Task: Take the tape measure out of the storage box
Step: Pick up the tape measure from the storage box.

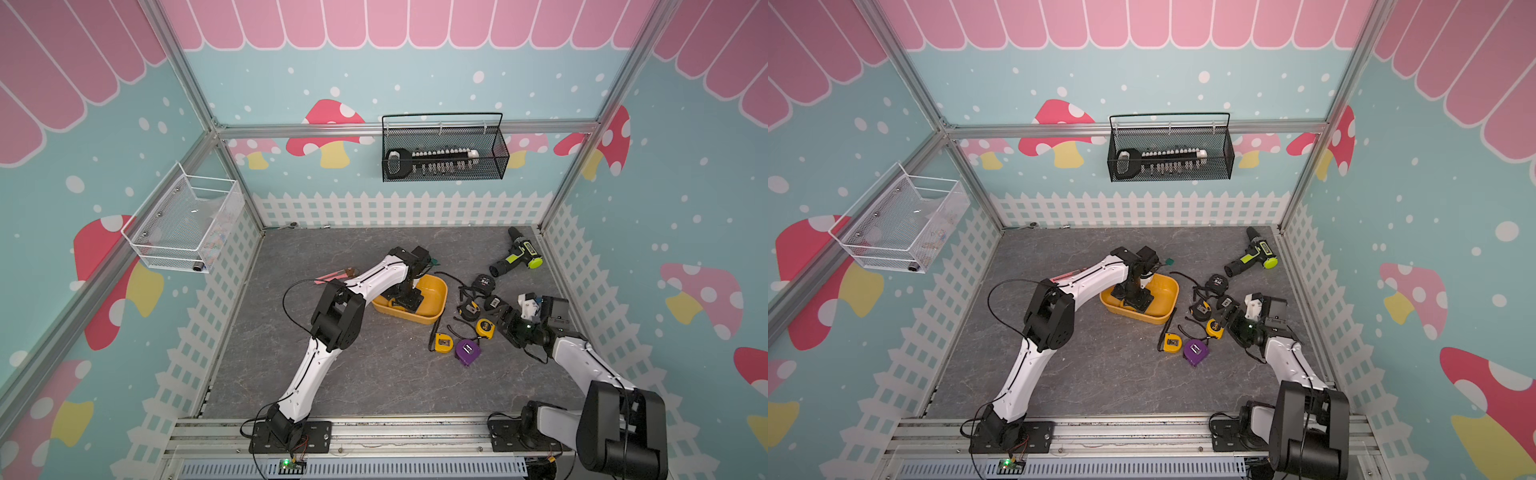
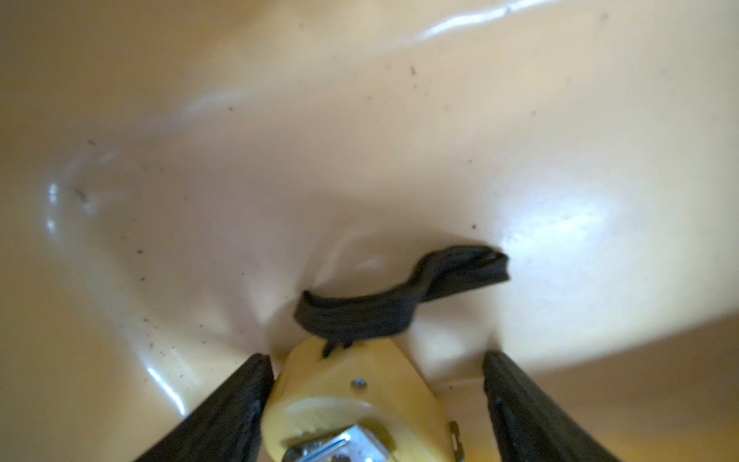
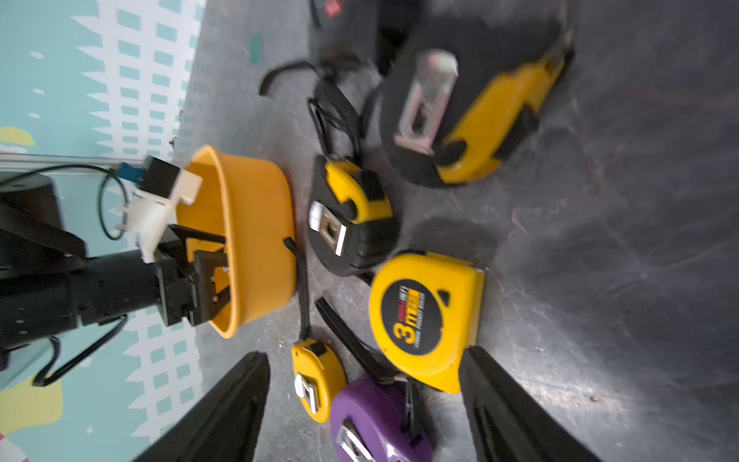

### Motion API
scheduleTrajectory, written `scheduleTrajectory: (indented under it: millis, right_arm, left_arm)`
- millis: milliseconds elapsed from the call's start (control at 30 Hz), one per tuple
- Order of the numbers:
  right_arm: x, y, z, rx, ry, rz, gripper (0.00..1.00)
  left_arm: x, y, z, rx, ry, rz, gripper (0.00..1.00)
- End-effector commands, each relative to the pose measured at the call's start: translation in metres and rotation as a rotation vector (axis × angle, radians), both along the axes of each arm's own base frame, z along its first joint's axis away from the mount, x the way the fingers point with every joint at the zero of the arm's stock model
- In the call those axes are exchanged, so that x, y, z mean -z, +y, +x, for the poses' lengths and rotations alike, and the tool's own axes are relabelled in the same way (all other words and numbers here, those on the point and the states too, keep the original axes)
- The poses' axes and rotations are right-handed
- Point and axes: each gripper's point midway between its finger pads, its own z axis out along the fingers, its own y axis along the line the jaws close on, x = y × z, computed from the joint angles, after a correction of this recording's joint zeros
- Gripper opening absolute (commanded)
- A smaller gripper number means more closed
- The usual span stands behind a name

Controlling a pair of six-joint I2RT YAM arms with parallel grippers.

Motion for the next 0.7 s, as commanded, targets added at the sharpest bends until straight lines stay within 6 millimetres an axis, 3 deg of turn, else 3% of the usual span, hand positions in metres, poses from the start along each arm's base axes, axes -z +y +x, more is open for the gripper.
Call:
scheduleTrajectory:
  millis: [0,167,367,500,667]
  right_arm:
    - [-0.018,-0.006,-0.005,-0.046,-0.024,-0.097,0.83]
    - [-0.038,0.000,0.002,-0.092,-0.094,-0.084,0.86]
    - [-0.054,0.020,0.005,-0.180,-0.180,-0.025,0.86]
    - [-0.054,0.028,0.005,-0.219,-0.190,-0.031,0.86]
    - [-0.054,0.032,0.003,-0.228,-0.205,-0.032,0.85]
  left_arm:
    - [0.025,0.006,-0.005,0.017,0.038,0.063,0.68]
    - [0.019,0.001,0.000,-0.007,0.031,0.028,0.51]
    - [-0.030,-0.006,0.027,-0.103,-0.058,-0.104,0.40]
    - [-0.060,-0.004,0.045,-0.141,-0.132,-0.151,0.38]
    - [-0.068,-0.007,0.048,-0.140,-0.150,-0.164,0.38]
